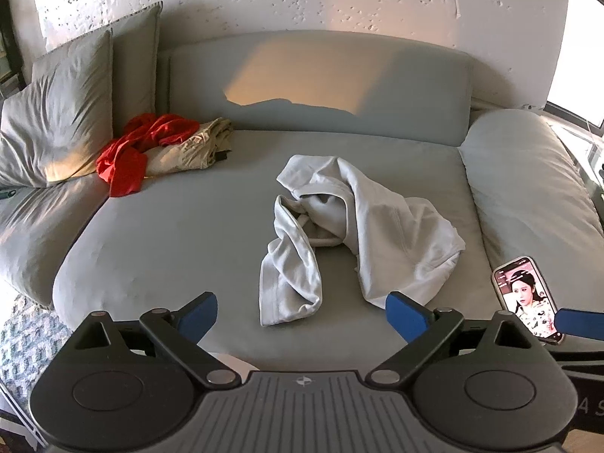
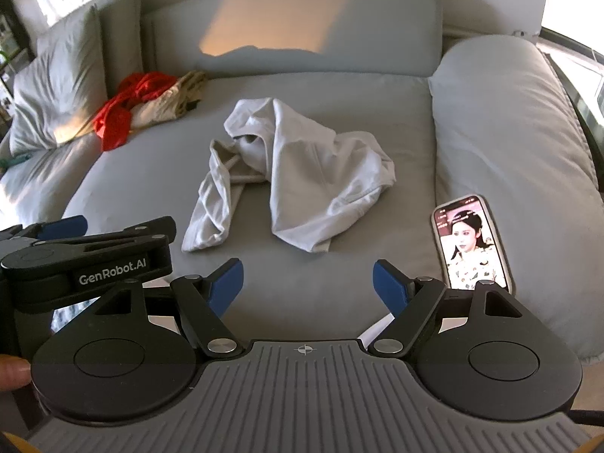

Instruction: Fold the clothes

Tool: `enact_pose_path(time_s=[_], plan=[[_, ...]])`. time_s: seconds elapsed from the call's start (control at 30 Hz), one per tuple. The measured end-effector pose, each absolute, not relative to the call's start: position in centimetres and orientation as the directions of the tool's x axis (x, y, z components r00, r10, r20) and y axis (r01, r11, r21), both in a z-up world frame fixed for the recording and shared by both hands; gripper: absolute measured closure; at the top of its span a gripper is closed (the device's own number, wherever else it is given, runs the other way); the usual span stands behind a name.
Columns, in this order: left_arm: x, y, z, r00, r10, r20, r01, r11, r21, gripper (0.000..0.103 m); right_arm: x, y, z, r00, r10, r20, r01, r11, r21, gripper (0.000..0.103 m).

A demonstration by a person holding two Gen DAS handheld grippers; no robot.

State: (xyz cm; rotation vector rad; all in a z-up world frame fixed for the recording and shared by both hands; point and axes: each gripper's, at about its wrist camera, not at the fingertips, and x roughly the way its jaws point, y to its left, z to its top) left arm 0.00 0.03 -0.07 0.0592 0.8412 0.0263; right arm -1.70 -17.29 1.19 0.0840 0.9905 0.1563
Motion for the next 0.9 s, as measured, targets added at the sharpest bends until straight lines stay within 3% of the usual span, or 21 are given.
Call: enact_pose_path(time_s=[0.9], plan=[[0.06, -0.07, -0.28, 0.654, 0.037, -0.756, 0.001, 0.999, 0.050, 0.009, -1.89, -17.42, 0.70, 0.535, 0.174, -0.827, -0.085, 0.985, 0.152, 0.022]])
